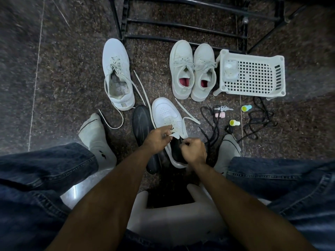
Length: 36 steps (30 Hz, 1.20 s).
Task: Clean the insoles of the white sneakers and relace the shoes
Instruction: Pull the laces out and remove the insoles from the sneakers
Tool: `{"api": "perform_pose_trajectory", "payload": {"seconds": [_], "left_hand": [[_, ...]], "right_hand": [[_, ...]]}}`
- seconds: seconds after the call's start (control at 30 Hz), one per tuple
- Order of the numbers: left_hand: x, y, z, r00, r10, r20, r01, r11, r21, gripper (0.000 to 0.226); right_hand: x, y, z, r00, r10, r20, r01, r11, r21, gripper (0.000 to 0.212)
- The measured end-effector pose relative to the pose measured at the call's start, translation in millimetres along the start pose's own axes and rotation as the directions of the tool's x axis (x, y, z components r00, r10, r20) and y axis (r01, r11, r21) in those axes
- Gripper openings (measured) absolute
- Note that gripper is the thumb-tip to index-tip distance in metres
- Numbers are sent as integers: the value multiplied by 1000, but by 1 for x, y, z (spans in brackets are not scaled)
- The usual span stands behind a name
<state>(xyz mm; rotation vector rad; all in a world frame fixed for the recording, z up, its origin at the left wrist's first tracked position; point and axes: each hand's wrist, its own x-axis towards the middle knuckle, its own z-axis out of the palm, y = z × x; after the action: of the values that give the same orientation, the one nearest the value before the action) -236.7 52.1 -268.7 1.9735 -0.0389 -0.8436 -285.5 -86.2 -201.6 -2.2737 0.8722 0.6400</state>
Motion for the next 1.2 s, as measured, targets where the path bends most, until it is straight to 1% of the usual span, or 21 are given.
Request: {"api": "perform_pose_trajectory", "payload": {"seconds": [0.1, 0.2, 0.27, 0.33, 0.4, 0.43, 0.47, 0.53, 0.57, 0.63, 0.67, 0.7, 0.77, 0.83, 0.87, 0.9, 0.93, 1.0, 1.07, 1.13, 1.2], "left_hand": [[1, 2, 0, 1000, -5, -5, 5, 1000, 1, 46], [-2, 0, 3, 1000, -10, -10, 10, 1000, 15, 47], [-3, -2, 6, 1000, -19, -7, 20, 1000, 19, 45], [-2, -2, 6, 1000, -24, -1, 24, 999, 22, 29], [-2, 3, 3, 1000, -24, 4, 24, 998, 55, 4], [-1, 3, 3, 1000, -24, 1, 24, 998, 57, 4], [-1, 3, 3, 1000, -25, 1, 24, 998, 65, 6], [-1, 5, 4, 999, -31, -6, 32, 995, 92, 26], [1, 5, 4, 999, -37, -13, 38, 994, 106, 30], [3, 6, 4, 998, -53, -20, 55, 991, 123, 31], [5, 7, 4, 998, -65, -21, 67, 989, 128, 30], [7, 6, 4, 997, -78, -24, 80, 988, 129, 25], [8, 5, 5, 996, -81, -37, 85, 988, 131, 13], [8, 5, 6, 995, -83, -52, 89, 988, 126, 20], [6, 7, 5, 994, -96, -54, 102, 986, 129, 25], [6, 8, 5, 993, -103, -55, 109, 985, 136, 28], [5, 9, 3, 993, -106, -56, 114, 982, 153, 25], [5, 13, 0, 996, -81, -41, 88, 971, 222, 8], [5, 16, -4, 999, -43, -14, 45, 950, 309, 11], [5, 19, -5, 1000, -29, -6, 29, 933, 359, 19], [5, 24, -6, 999, -22, -27, 30, 934, 355, 9]], "right_hand": [[8, -6, -17, 997, -44, 66, 50, 995, -84, 22], [13, -5, -32, 988, -28, 153, 48, 990, -131, 11], [17, -3, -38, 977, -23, 210, 56, 987, -152, 10], [21, -4, -45, 956, -18, 291, 68, 985, -162, 17], [23, -7, -54, 916, 12, 401, 64, 983, -175, 21], [24, -8, -60, 888, 28, 460, 74, 976, -203, 19], [23, -9, -67, 854, 50, 518, 102, 960, -260, 17], [19, -9, -80, 778, 121, 617, 167, 907, -388, 16], [16, -9, -86, 744, 171, 646, 177, 882, -437, 16], [11, -9, -91, 723, 231, 651, 196, 835, -513, 13], [10, -9, -88, 740, 226, 633, 225, 805, -550, 11], [7, -9, -84, 771, 191, 607, 264, 772, -578, 17], [0, -7, -69, 845, 69, 530, 340, 696, -633, 55], [-13, -8, -49, 889, -5, 457, 350, 650, -674, 101], [-21, -8, -38, 897, -17, 442, 353, 628, -693, 115], [-29, -8, -27, 902, -22, 431, 354, 607, -711, 122], [-35, -8, -17, 910, -24, 414, 349, 587, -731, 123], [-39, 0, -4, 928, -38, 370, 324, 571, -755, 114], [-40, 3, -4, 928, -62, 367, 334, 571, -750, 107], [-39, -2, -14, 919, -60, 391, 339, 630, -699, 103], [-37, -15, -35, 905, -30, 425, 327, 688, -648, 94]]}}
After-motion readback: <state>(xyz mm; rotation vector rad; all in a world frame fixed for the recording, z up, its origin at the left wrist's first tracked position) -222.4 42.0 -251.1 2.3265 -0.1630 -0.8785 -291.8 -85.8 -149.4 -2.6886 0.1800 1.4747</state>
